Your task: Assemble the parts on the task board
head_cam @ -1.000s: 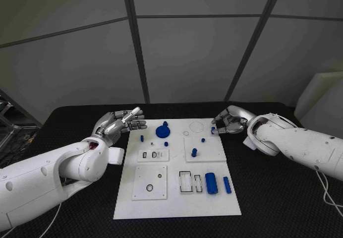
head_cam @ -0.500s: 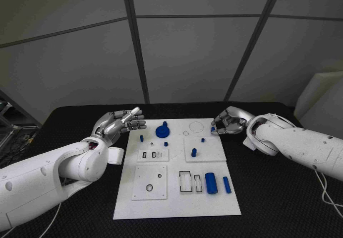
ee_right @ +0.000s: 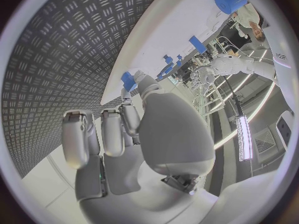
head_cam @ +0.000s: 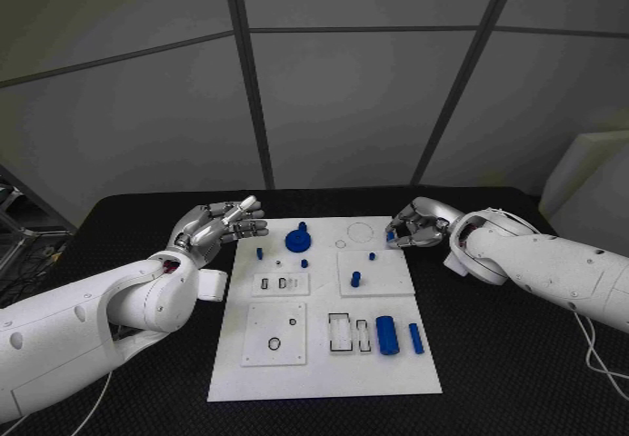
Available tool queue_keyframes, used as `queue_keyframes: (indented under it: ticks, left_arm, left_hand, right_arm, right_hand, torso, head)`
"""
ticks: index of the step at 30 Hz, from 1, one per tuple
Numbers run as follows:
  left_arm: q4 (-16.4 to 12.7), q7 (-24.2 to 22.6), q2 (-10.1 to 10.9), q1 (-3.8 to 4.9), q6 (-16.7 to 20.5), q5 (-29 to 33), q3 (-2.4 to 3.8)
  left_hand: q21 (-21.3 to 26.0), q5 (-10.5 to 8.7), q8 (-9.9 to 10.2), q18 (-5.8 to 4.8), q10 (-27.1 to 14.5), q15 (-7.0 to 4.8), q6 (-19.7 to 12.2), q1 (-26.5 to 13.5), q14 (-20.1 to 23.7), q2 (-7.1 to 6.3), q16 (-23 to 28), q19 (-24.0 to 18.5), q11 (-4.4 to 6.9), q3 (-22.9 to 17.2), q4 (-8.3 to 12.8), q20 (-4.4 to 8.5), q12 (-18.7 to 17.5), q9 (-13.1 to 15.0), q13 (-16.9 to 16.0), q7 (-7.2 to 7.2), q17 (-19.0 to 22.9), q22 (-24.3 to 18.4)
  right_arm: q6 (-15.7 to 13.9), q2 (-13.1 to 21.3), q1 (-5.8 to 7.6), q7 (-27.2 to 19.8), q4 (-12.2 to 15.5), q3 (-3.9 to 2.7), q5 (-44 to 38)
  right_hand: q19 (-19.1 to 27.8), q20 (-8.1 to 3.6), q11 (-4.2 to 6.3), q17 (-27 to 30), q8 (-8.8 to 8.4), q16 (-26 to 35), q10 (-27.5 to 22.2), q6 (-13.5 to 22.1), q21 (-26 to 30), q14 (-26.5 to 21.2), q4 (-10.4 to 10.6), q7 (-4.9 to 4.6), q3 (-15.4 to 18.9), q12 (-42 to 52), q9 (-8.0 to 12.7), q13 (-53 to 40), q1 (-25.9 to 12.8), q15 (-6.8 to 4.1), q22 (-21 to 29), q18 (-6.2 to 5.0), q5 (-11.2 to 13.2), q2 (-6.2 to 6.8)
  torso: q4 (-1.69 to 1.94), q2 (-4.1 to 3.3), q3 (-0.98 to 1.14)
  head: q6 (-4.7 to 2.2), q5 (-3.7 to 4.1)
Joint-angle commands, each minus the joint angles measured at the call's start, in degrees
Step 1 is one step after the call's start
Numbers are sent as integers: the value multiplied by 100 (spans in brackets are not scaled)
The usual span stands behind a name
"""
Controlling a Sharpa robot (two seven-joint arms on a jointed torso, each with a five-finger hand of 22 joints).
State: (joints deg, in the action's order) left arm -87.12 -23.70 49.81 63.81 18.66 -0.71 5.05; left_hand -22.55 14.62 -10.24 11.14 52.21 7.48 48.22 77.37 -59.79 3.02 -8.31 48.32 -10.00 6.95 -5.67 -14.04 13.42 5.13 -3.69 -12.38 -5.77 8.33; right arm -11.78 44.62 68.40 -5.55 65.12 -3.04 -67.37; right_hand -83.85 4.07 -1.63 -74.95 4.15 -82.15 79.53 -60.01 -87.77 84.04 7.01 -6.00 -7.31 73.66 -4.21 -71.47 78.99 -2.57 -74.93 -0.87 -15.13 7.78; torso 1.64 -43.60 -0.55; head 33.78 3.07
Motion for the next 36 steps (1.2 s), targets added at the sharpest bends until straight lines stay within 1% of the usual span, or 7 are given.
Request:
queue_keyframes:
  ticks: [1, 7, 9, 13, 25, 30, 36]
  left_arm:
    - [-5, -23, -4, 9, -68, -4, 6]
    - [-7, -23, 0, 9, -67, -4, 6]
    - [-8, -23, 2, 9, -66, -4, 6]
    - [-8, -21, 6, 9, -66, -4, 6]
    - [1, -17, 5, 9, -66, -4, 6]
    - [4, -16, 5, 9, -70, -4, 6]
    - [12, -11, 13, 9, -71, -4, 6]
  left_hand:
    - [31, -13, 20, -74, 41, 42, 43, 19, 2, 54, 30, 40, -10, 4, 28, 11, -23, -5, 6, 14, 8, -8]
    - [31, -13, 20, -74, 41, 42, 43, 19, 2, 54, 30, 40, -10, 4, 28, 11, -23, -5, 6, 14, 8, -8]
    - [31, -13, 20, -74, 41, 42, 43, 19, 2, 54, 30, 40, -10, 4, 28, 11, -23, -5, 6, 14, 8, -8]
    - [31, -13, 20, -74, 41, 42, 43, 19, 2, 54, 30, 40, -10, 4, 28, 11, -23, -5, 6, 14, 8, -8]
    - [32, -7, 24, -74, 43, 42, 44, 24, 0, 62, 35, 41, -10, 2, 34, 11, -29, -6, 6, 14, 8, -11]
    - [32, -7, 24, -74, 43, 42, 44, 24, 0, 62, 35, 41, -10, 2, 34, 11, -29, -6, 6, 14, 8, -11]
    - [32, -7, 24, -74, 43, 42, 44, 24, 0, 62, 35, 41, -10, 2, 34, 11, -29, -6, 6, 14, 8, -11]
  right_arm:
    - [79, -15, 10, 11, -14, -1, -82]
    - [60, -32, 9, 20, -33, -1, -95]
    - [23, -33, 9, 25, -40, -1, -116]
    - [-55, -32, 8, 33, -51, -1, -136]
    - [-358, -9, 8, 38, 42, -2, -198]
    - [-543, 71, 8, 99, 327, -5, -203]
    - [-706, 176, 13, 317, 1007, -22, -209]
  right_hand:
    - [-360, -35, 30, -24, 17, -31, 20, -39, -16, 282, -37, -9, -8, 35, -4, -7, 18, -22, -1102, -11, 21, -28]
    - [-388, -46, 50, -62, 42, -50, 46, -156, -38, 293, -51, 17, -54, 70, -15, -44, 14, -35, -1145, -1, 34, -119]
    - [-400, -61, 81, -84, 91, -61, 58, -306, -48, 298, -76, 55, -103, 88, -41, -64, 33, -56, -1165, 3, 39, -198]
    - [-428, -87, 113, -113, 111, -74, 70, -416, -70, 304, -119, 92, -163, 105, -63, -84, 65, -84, -1208, 14, 38, -279]
    - [-469, -122, 147, -150, 105, -92, 80, -526, -103, 313, -208, 129, -269, 117, -86, -101, 109, -117, -1274, 30, 41, -420]
    - [-478, -126, 150, -153, 99, -93, 81, -533, -110, 313, -219, 131, -284, 116, -88, -100, 109, -120, -1289, 33, 40, -442]
    - [-502, -128, 151, -150, 94, -91, 77, -534, -130, 312, -225, 130, -286, 109, -88, -92, 104, -121, -1327, 43, 38, -444]
  torso:
    - [0, -3, -4]
    - [-3, 1, -2]
    - [2, 3, -2]
    - [2, 3, 1]
    - [-3, 5, 4]
    - [-4, 15, 1]
    - [-4, 25, -7]
  head:
    - [6, 4]
    - [18, 5]
    - [23, 6]
    - [27, 4]
    - [24, -2]
    - [19, -6]
    - [17, -19]
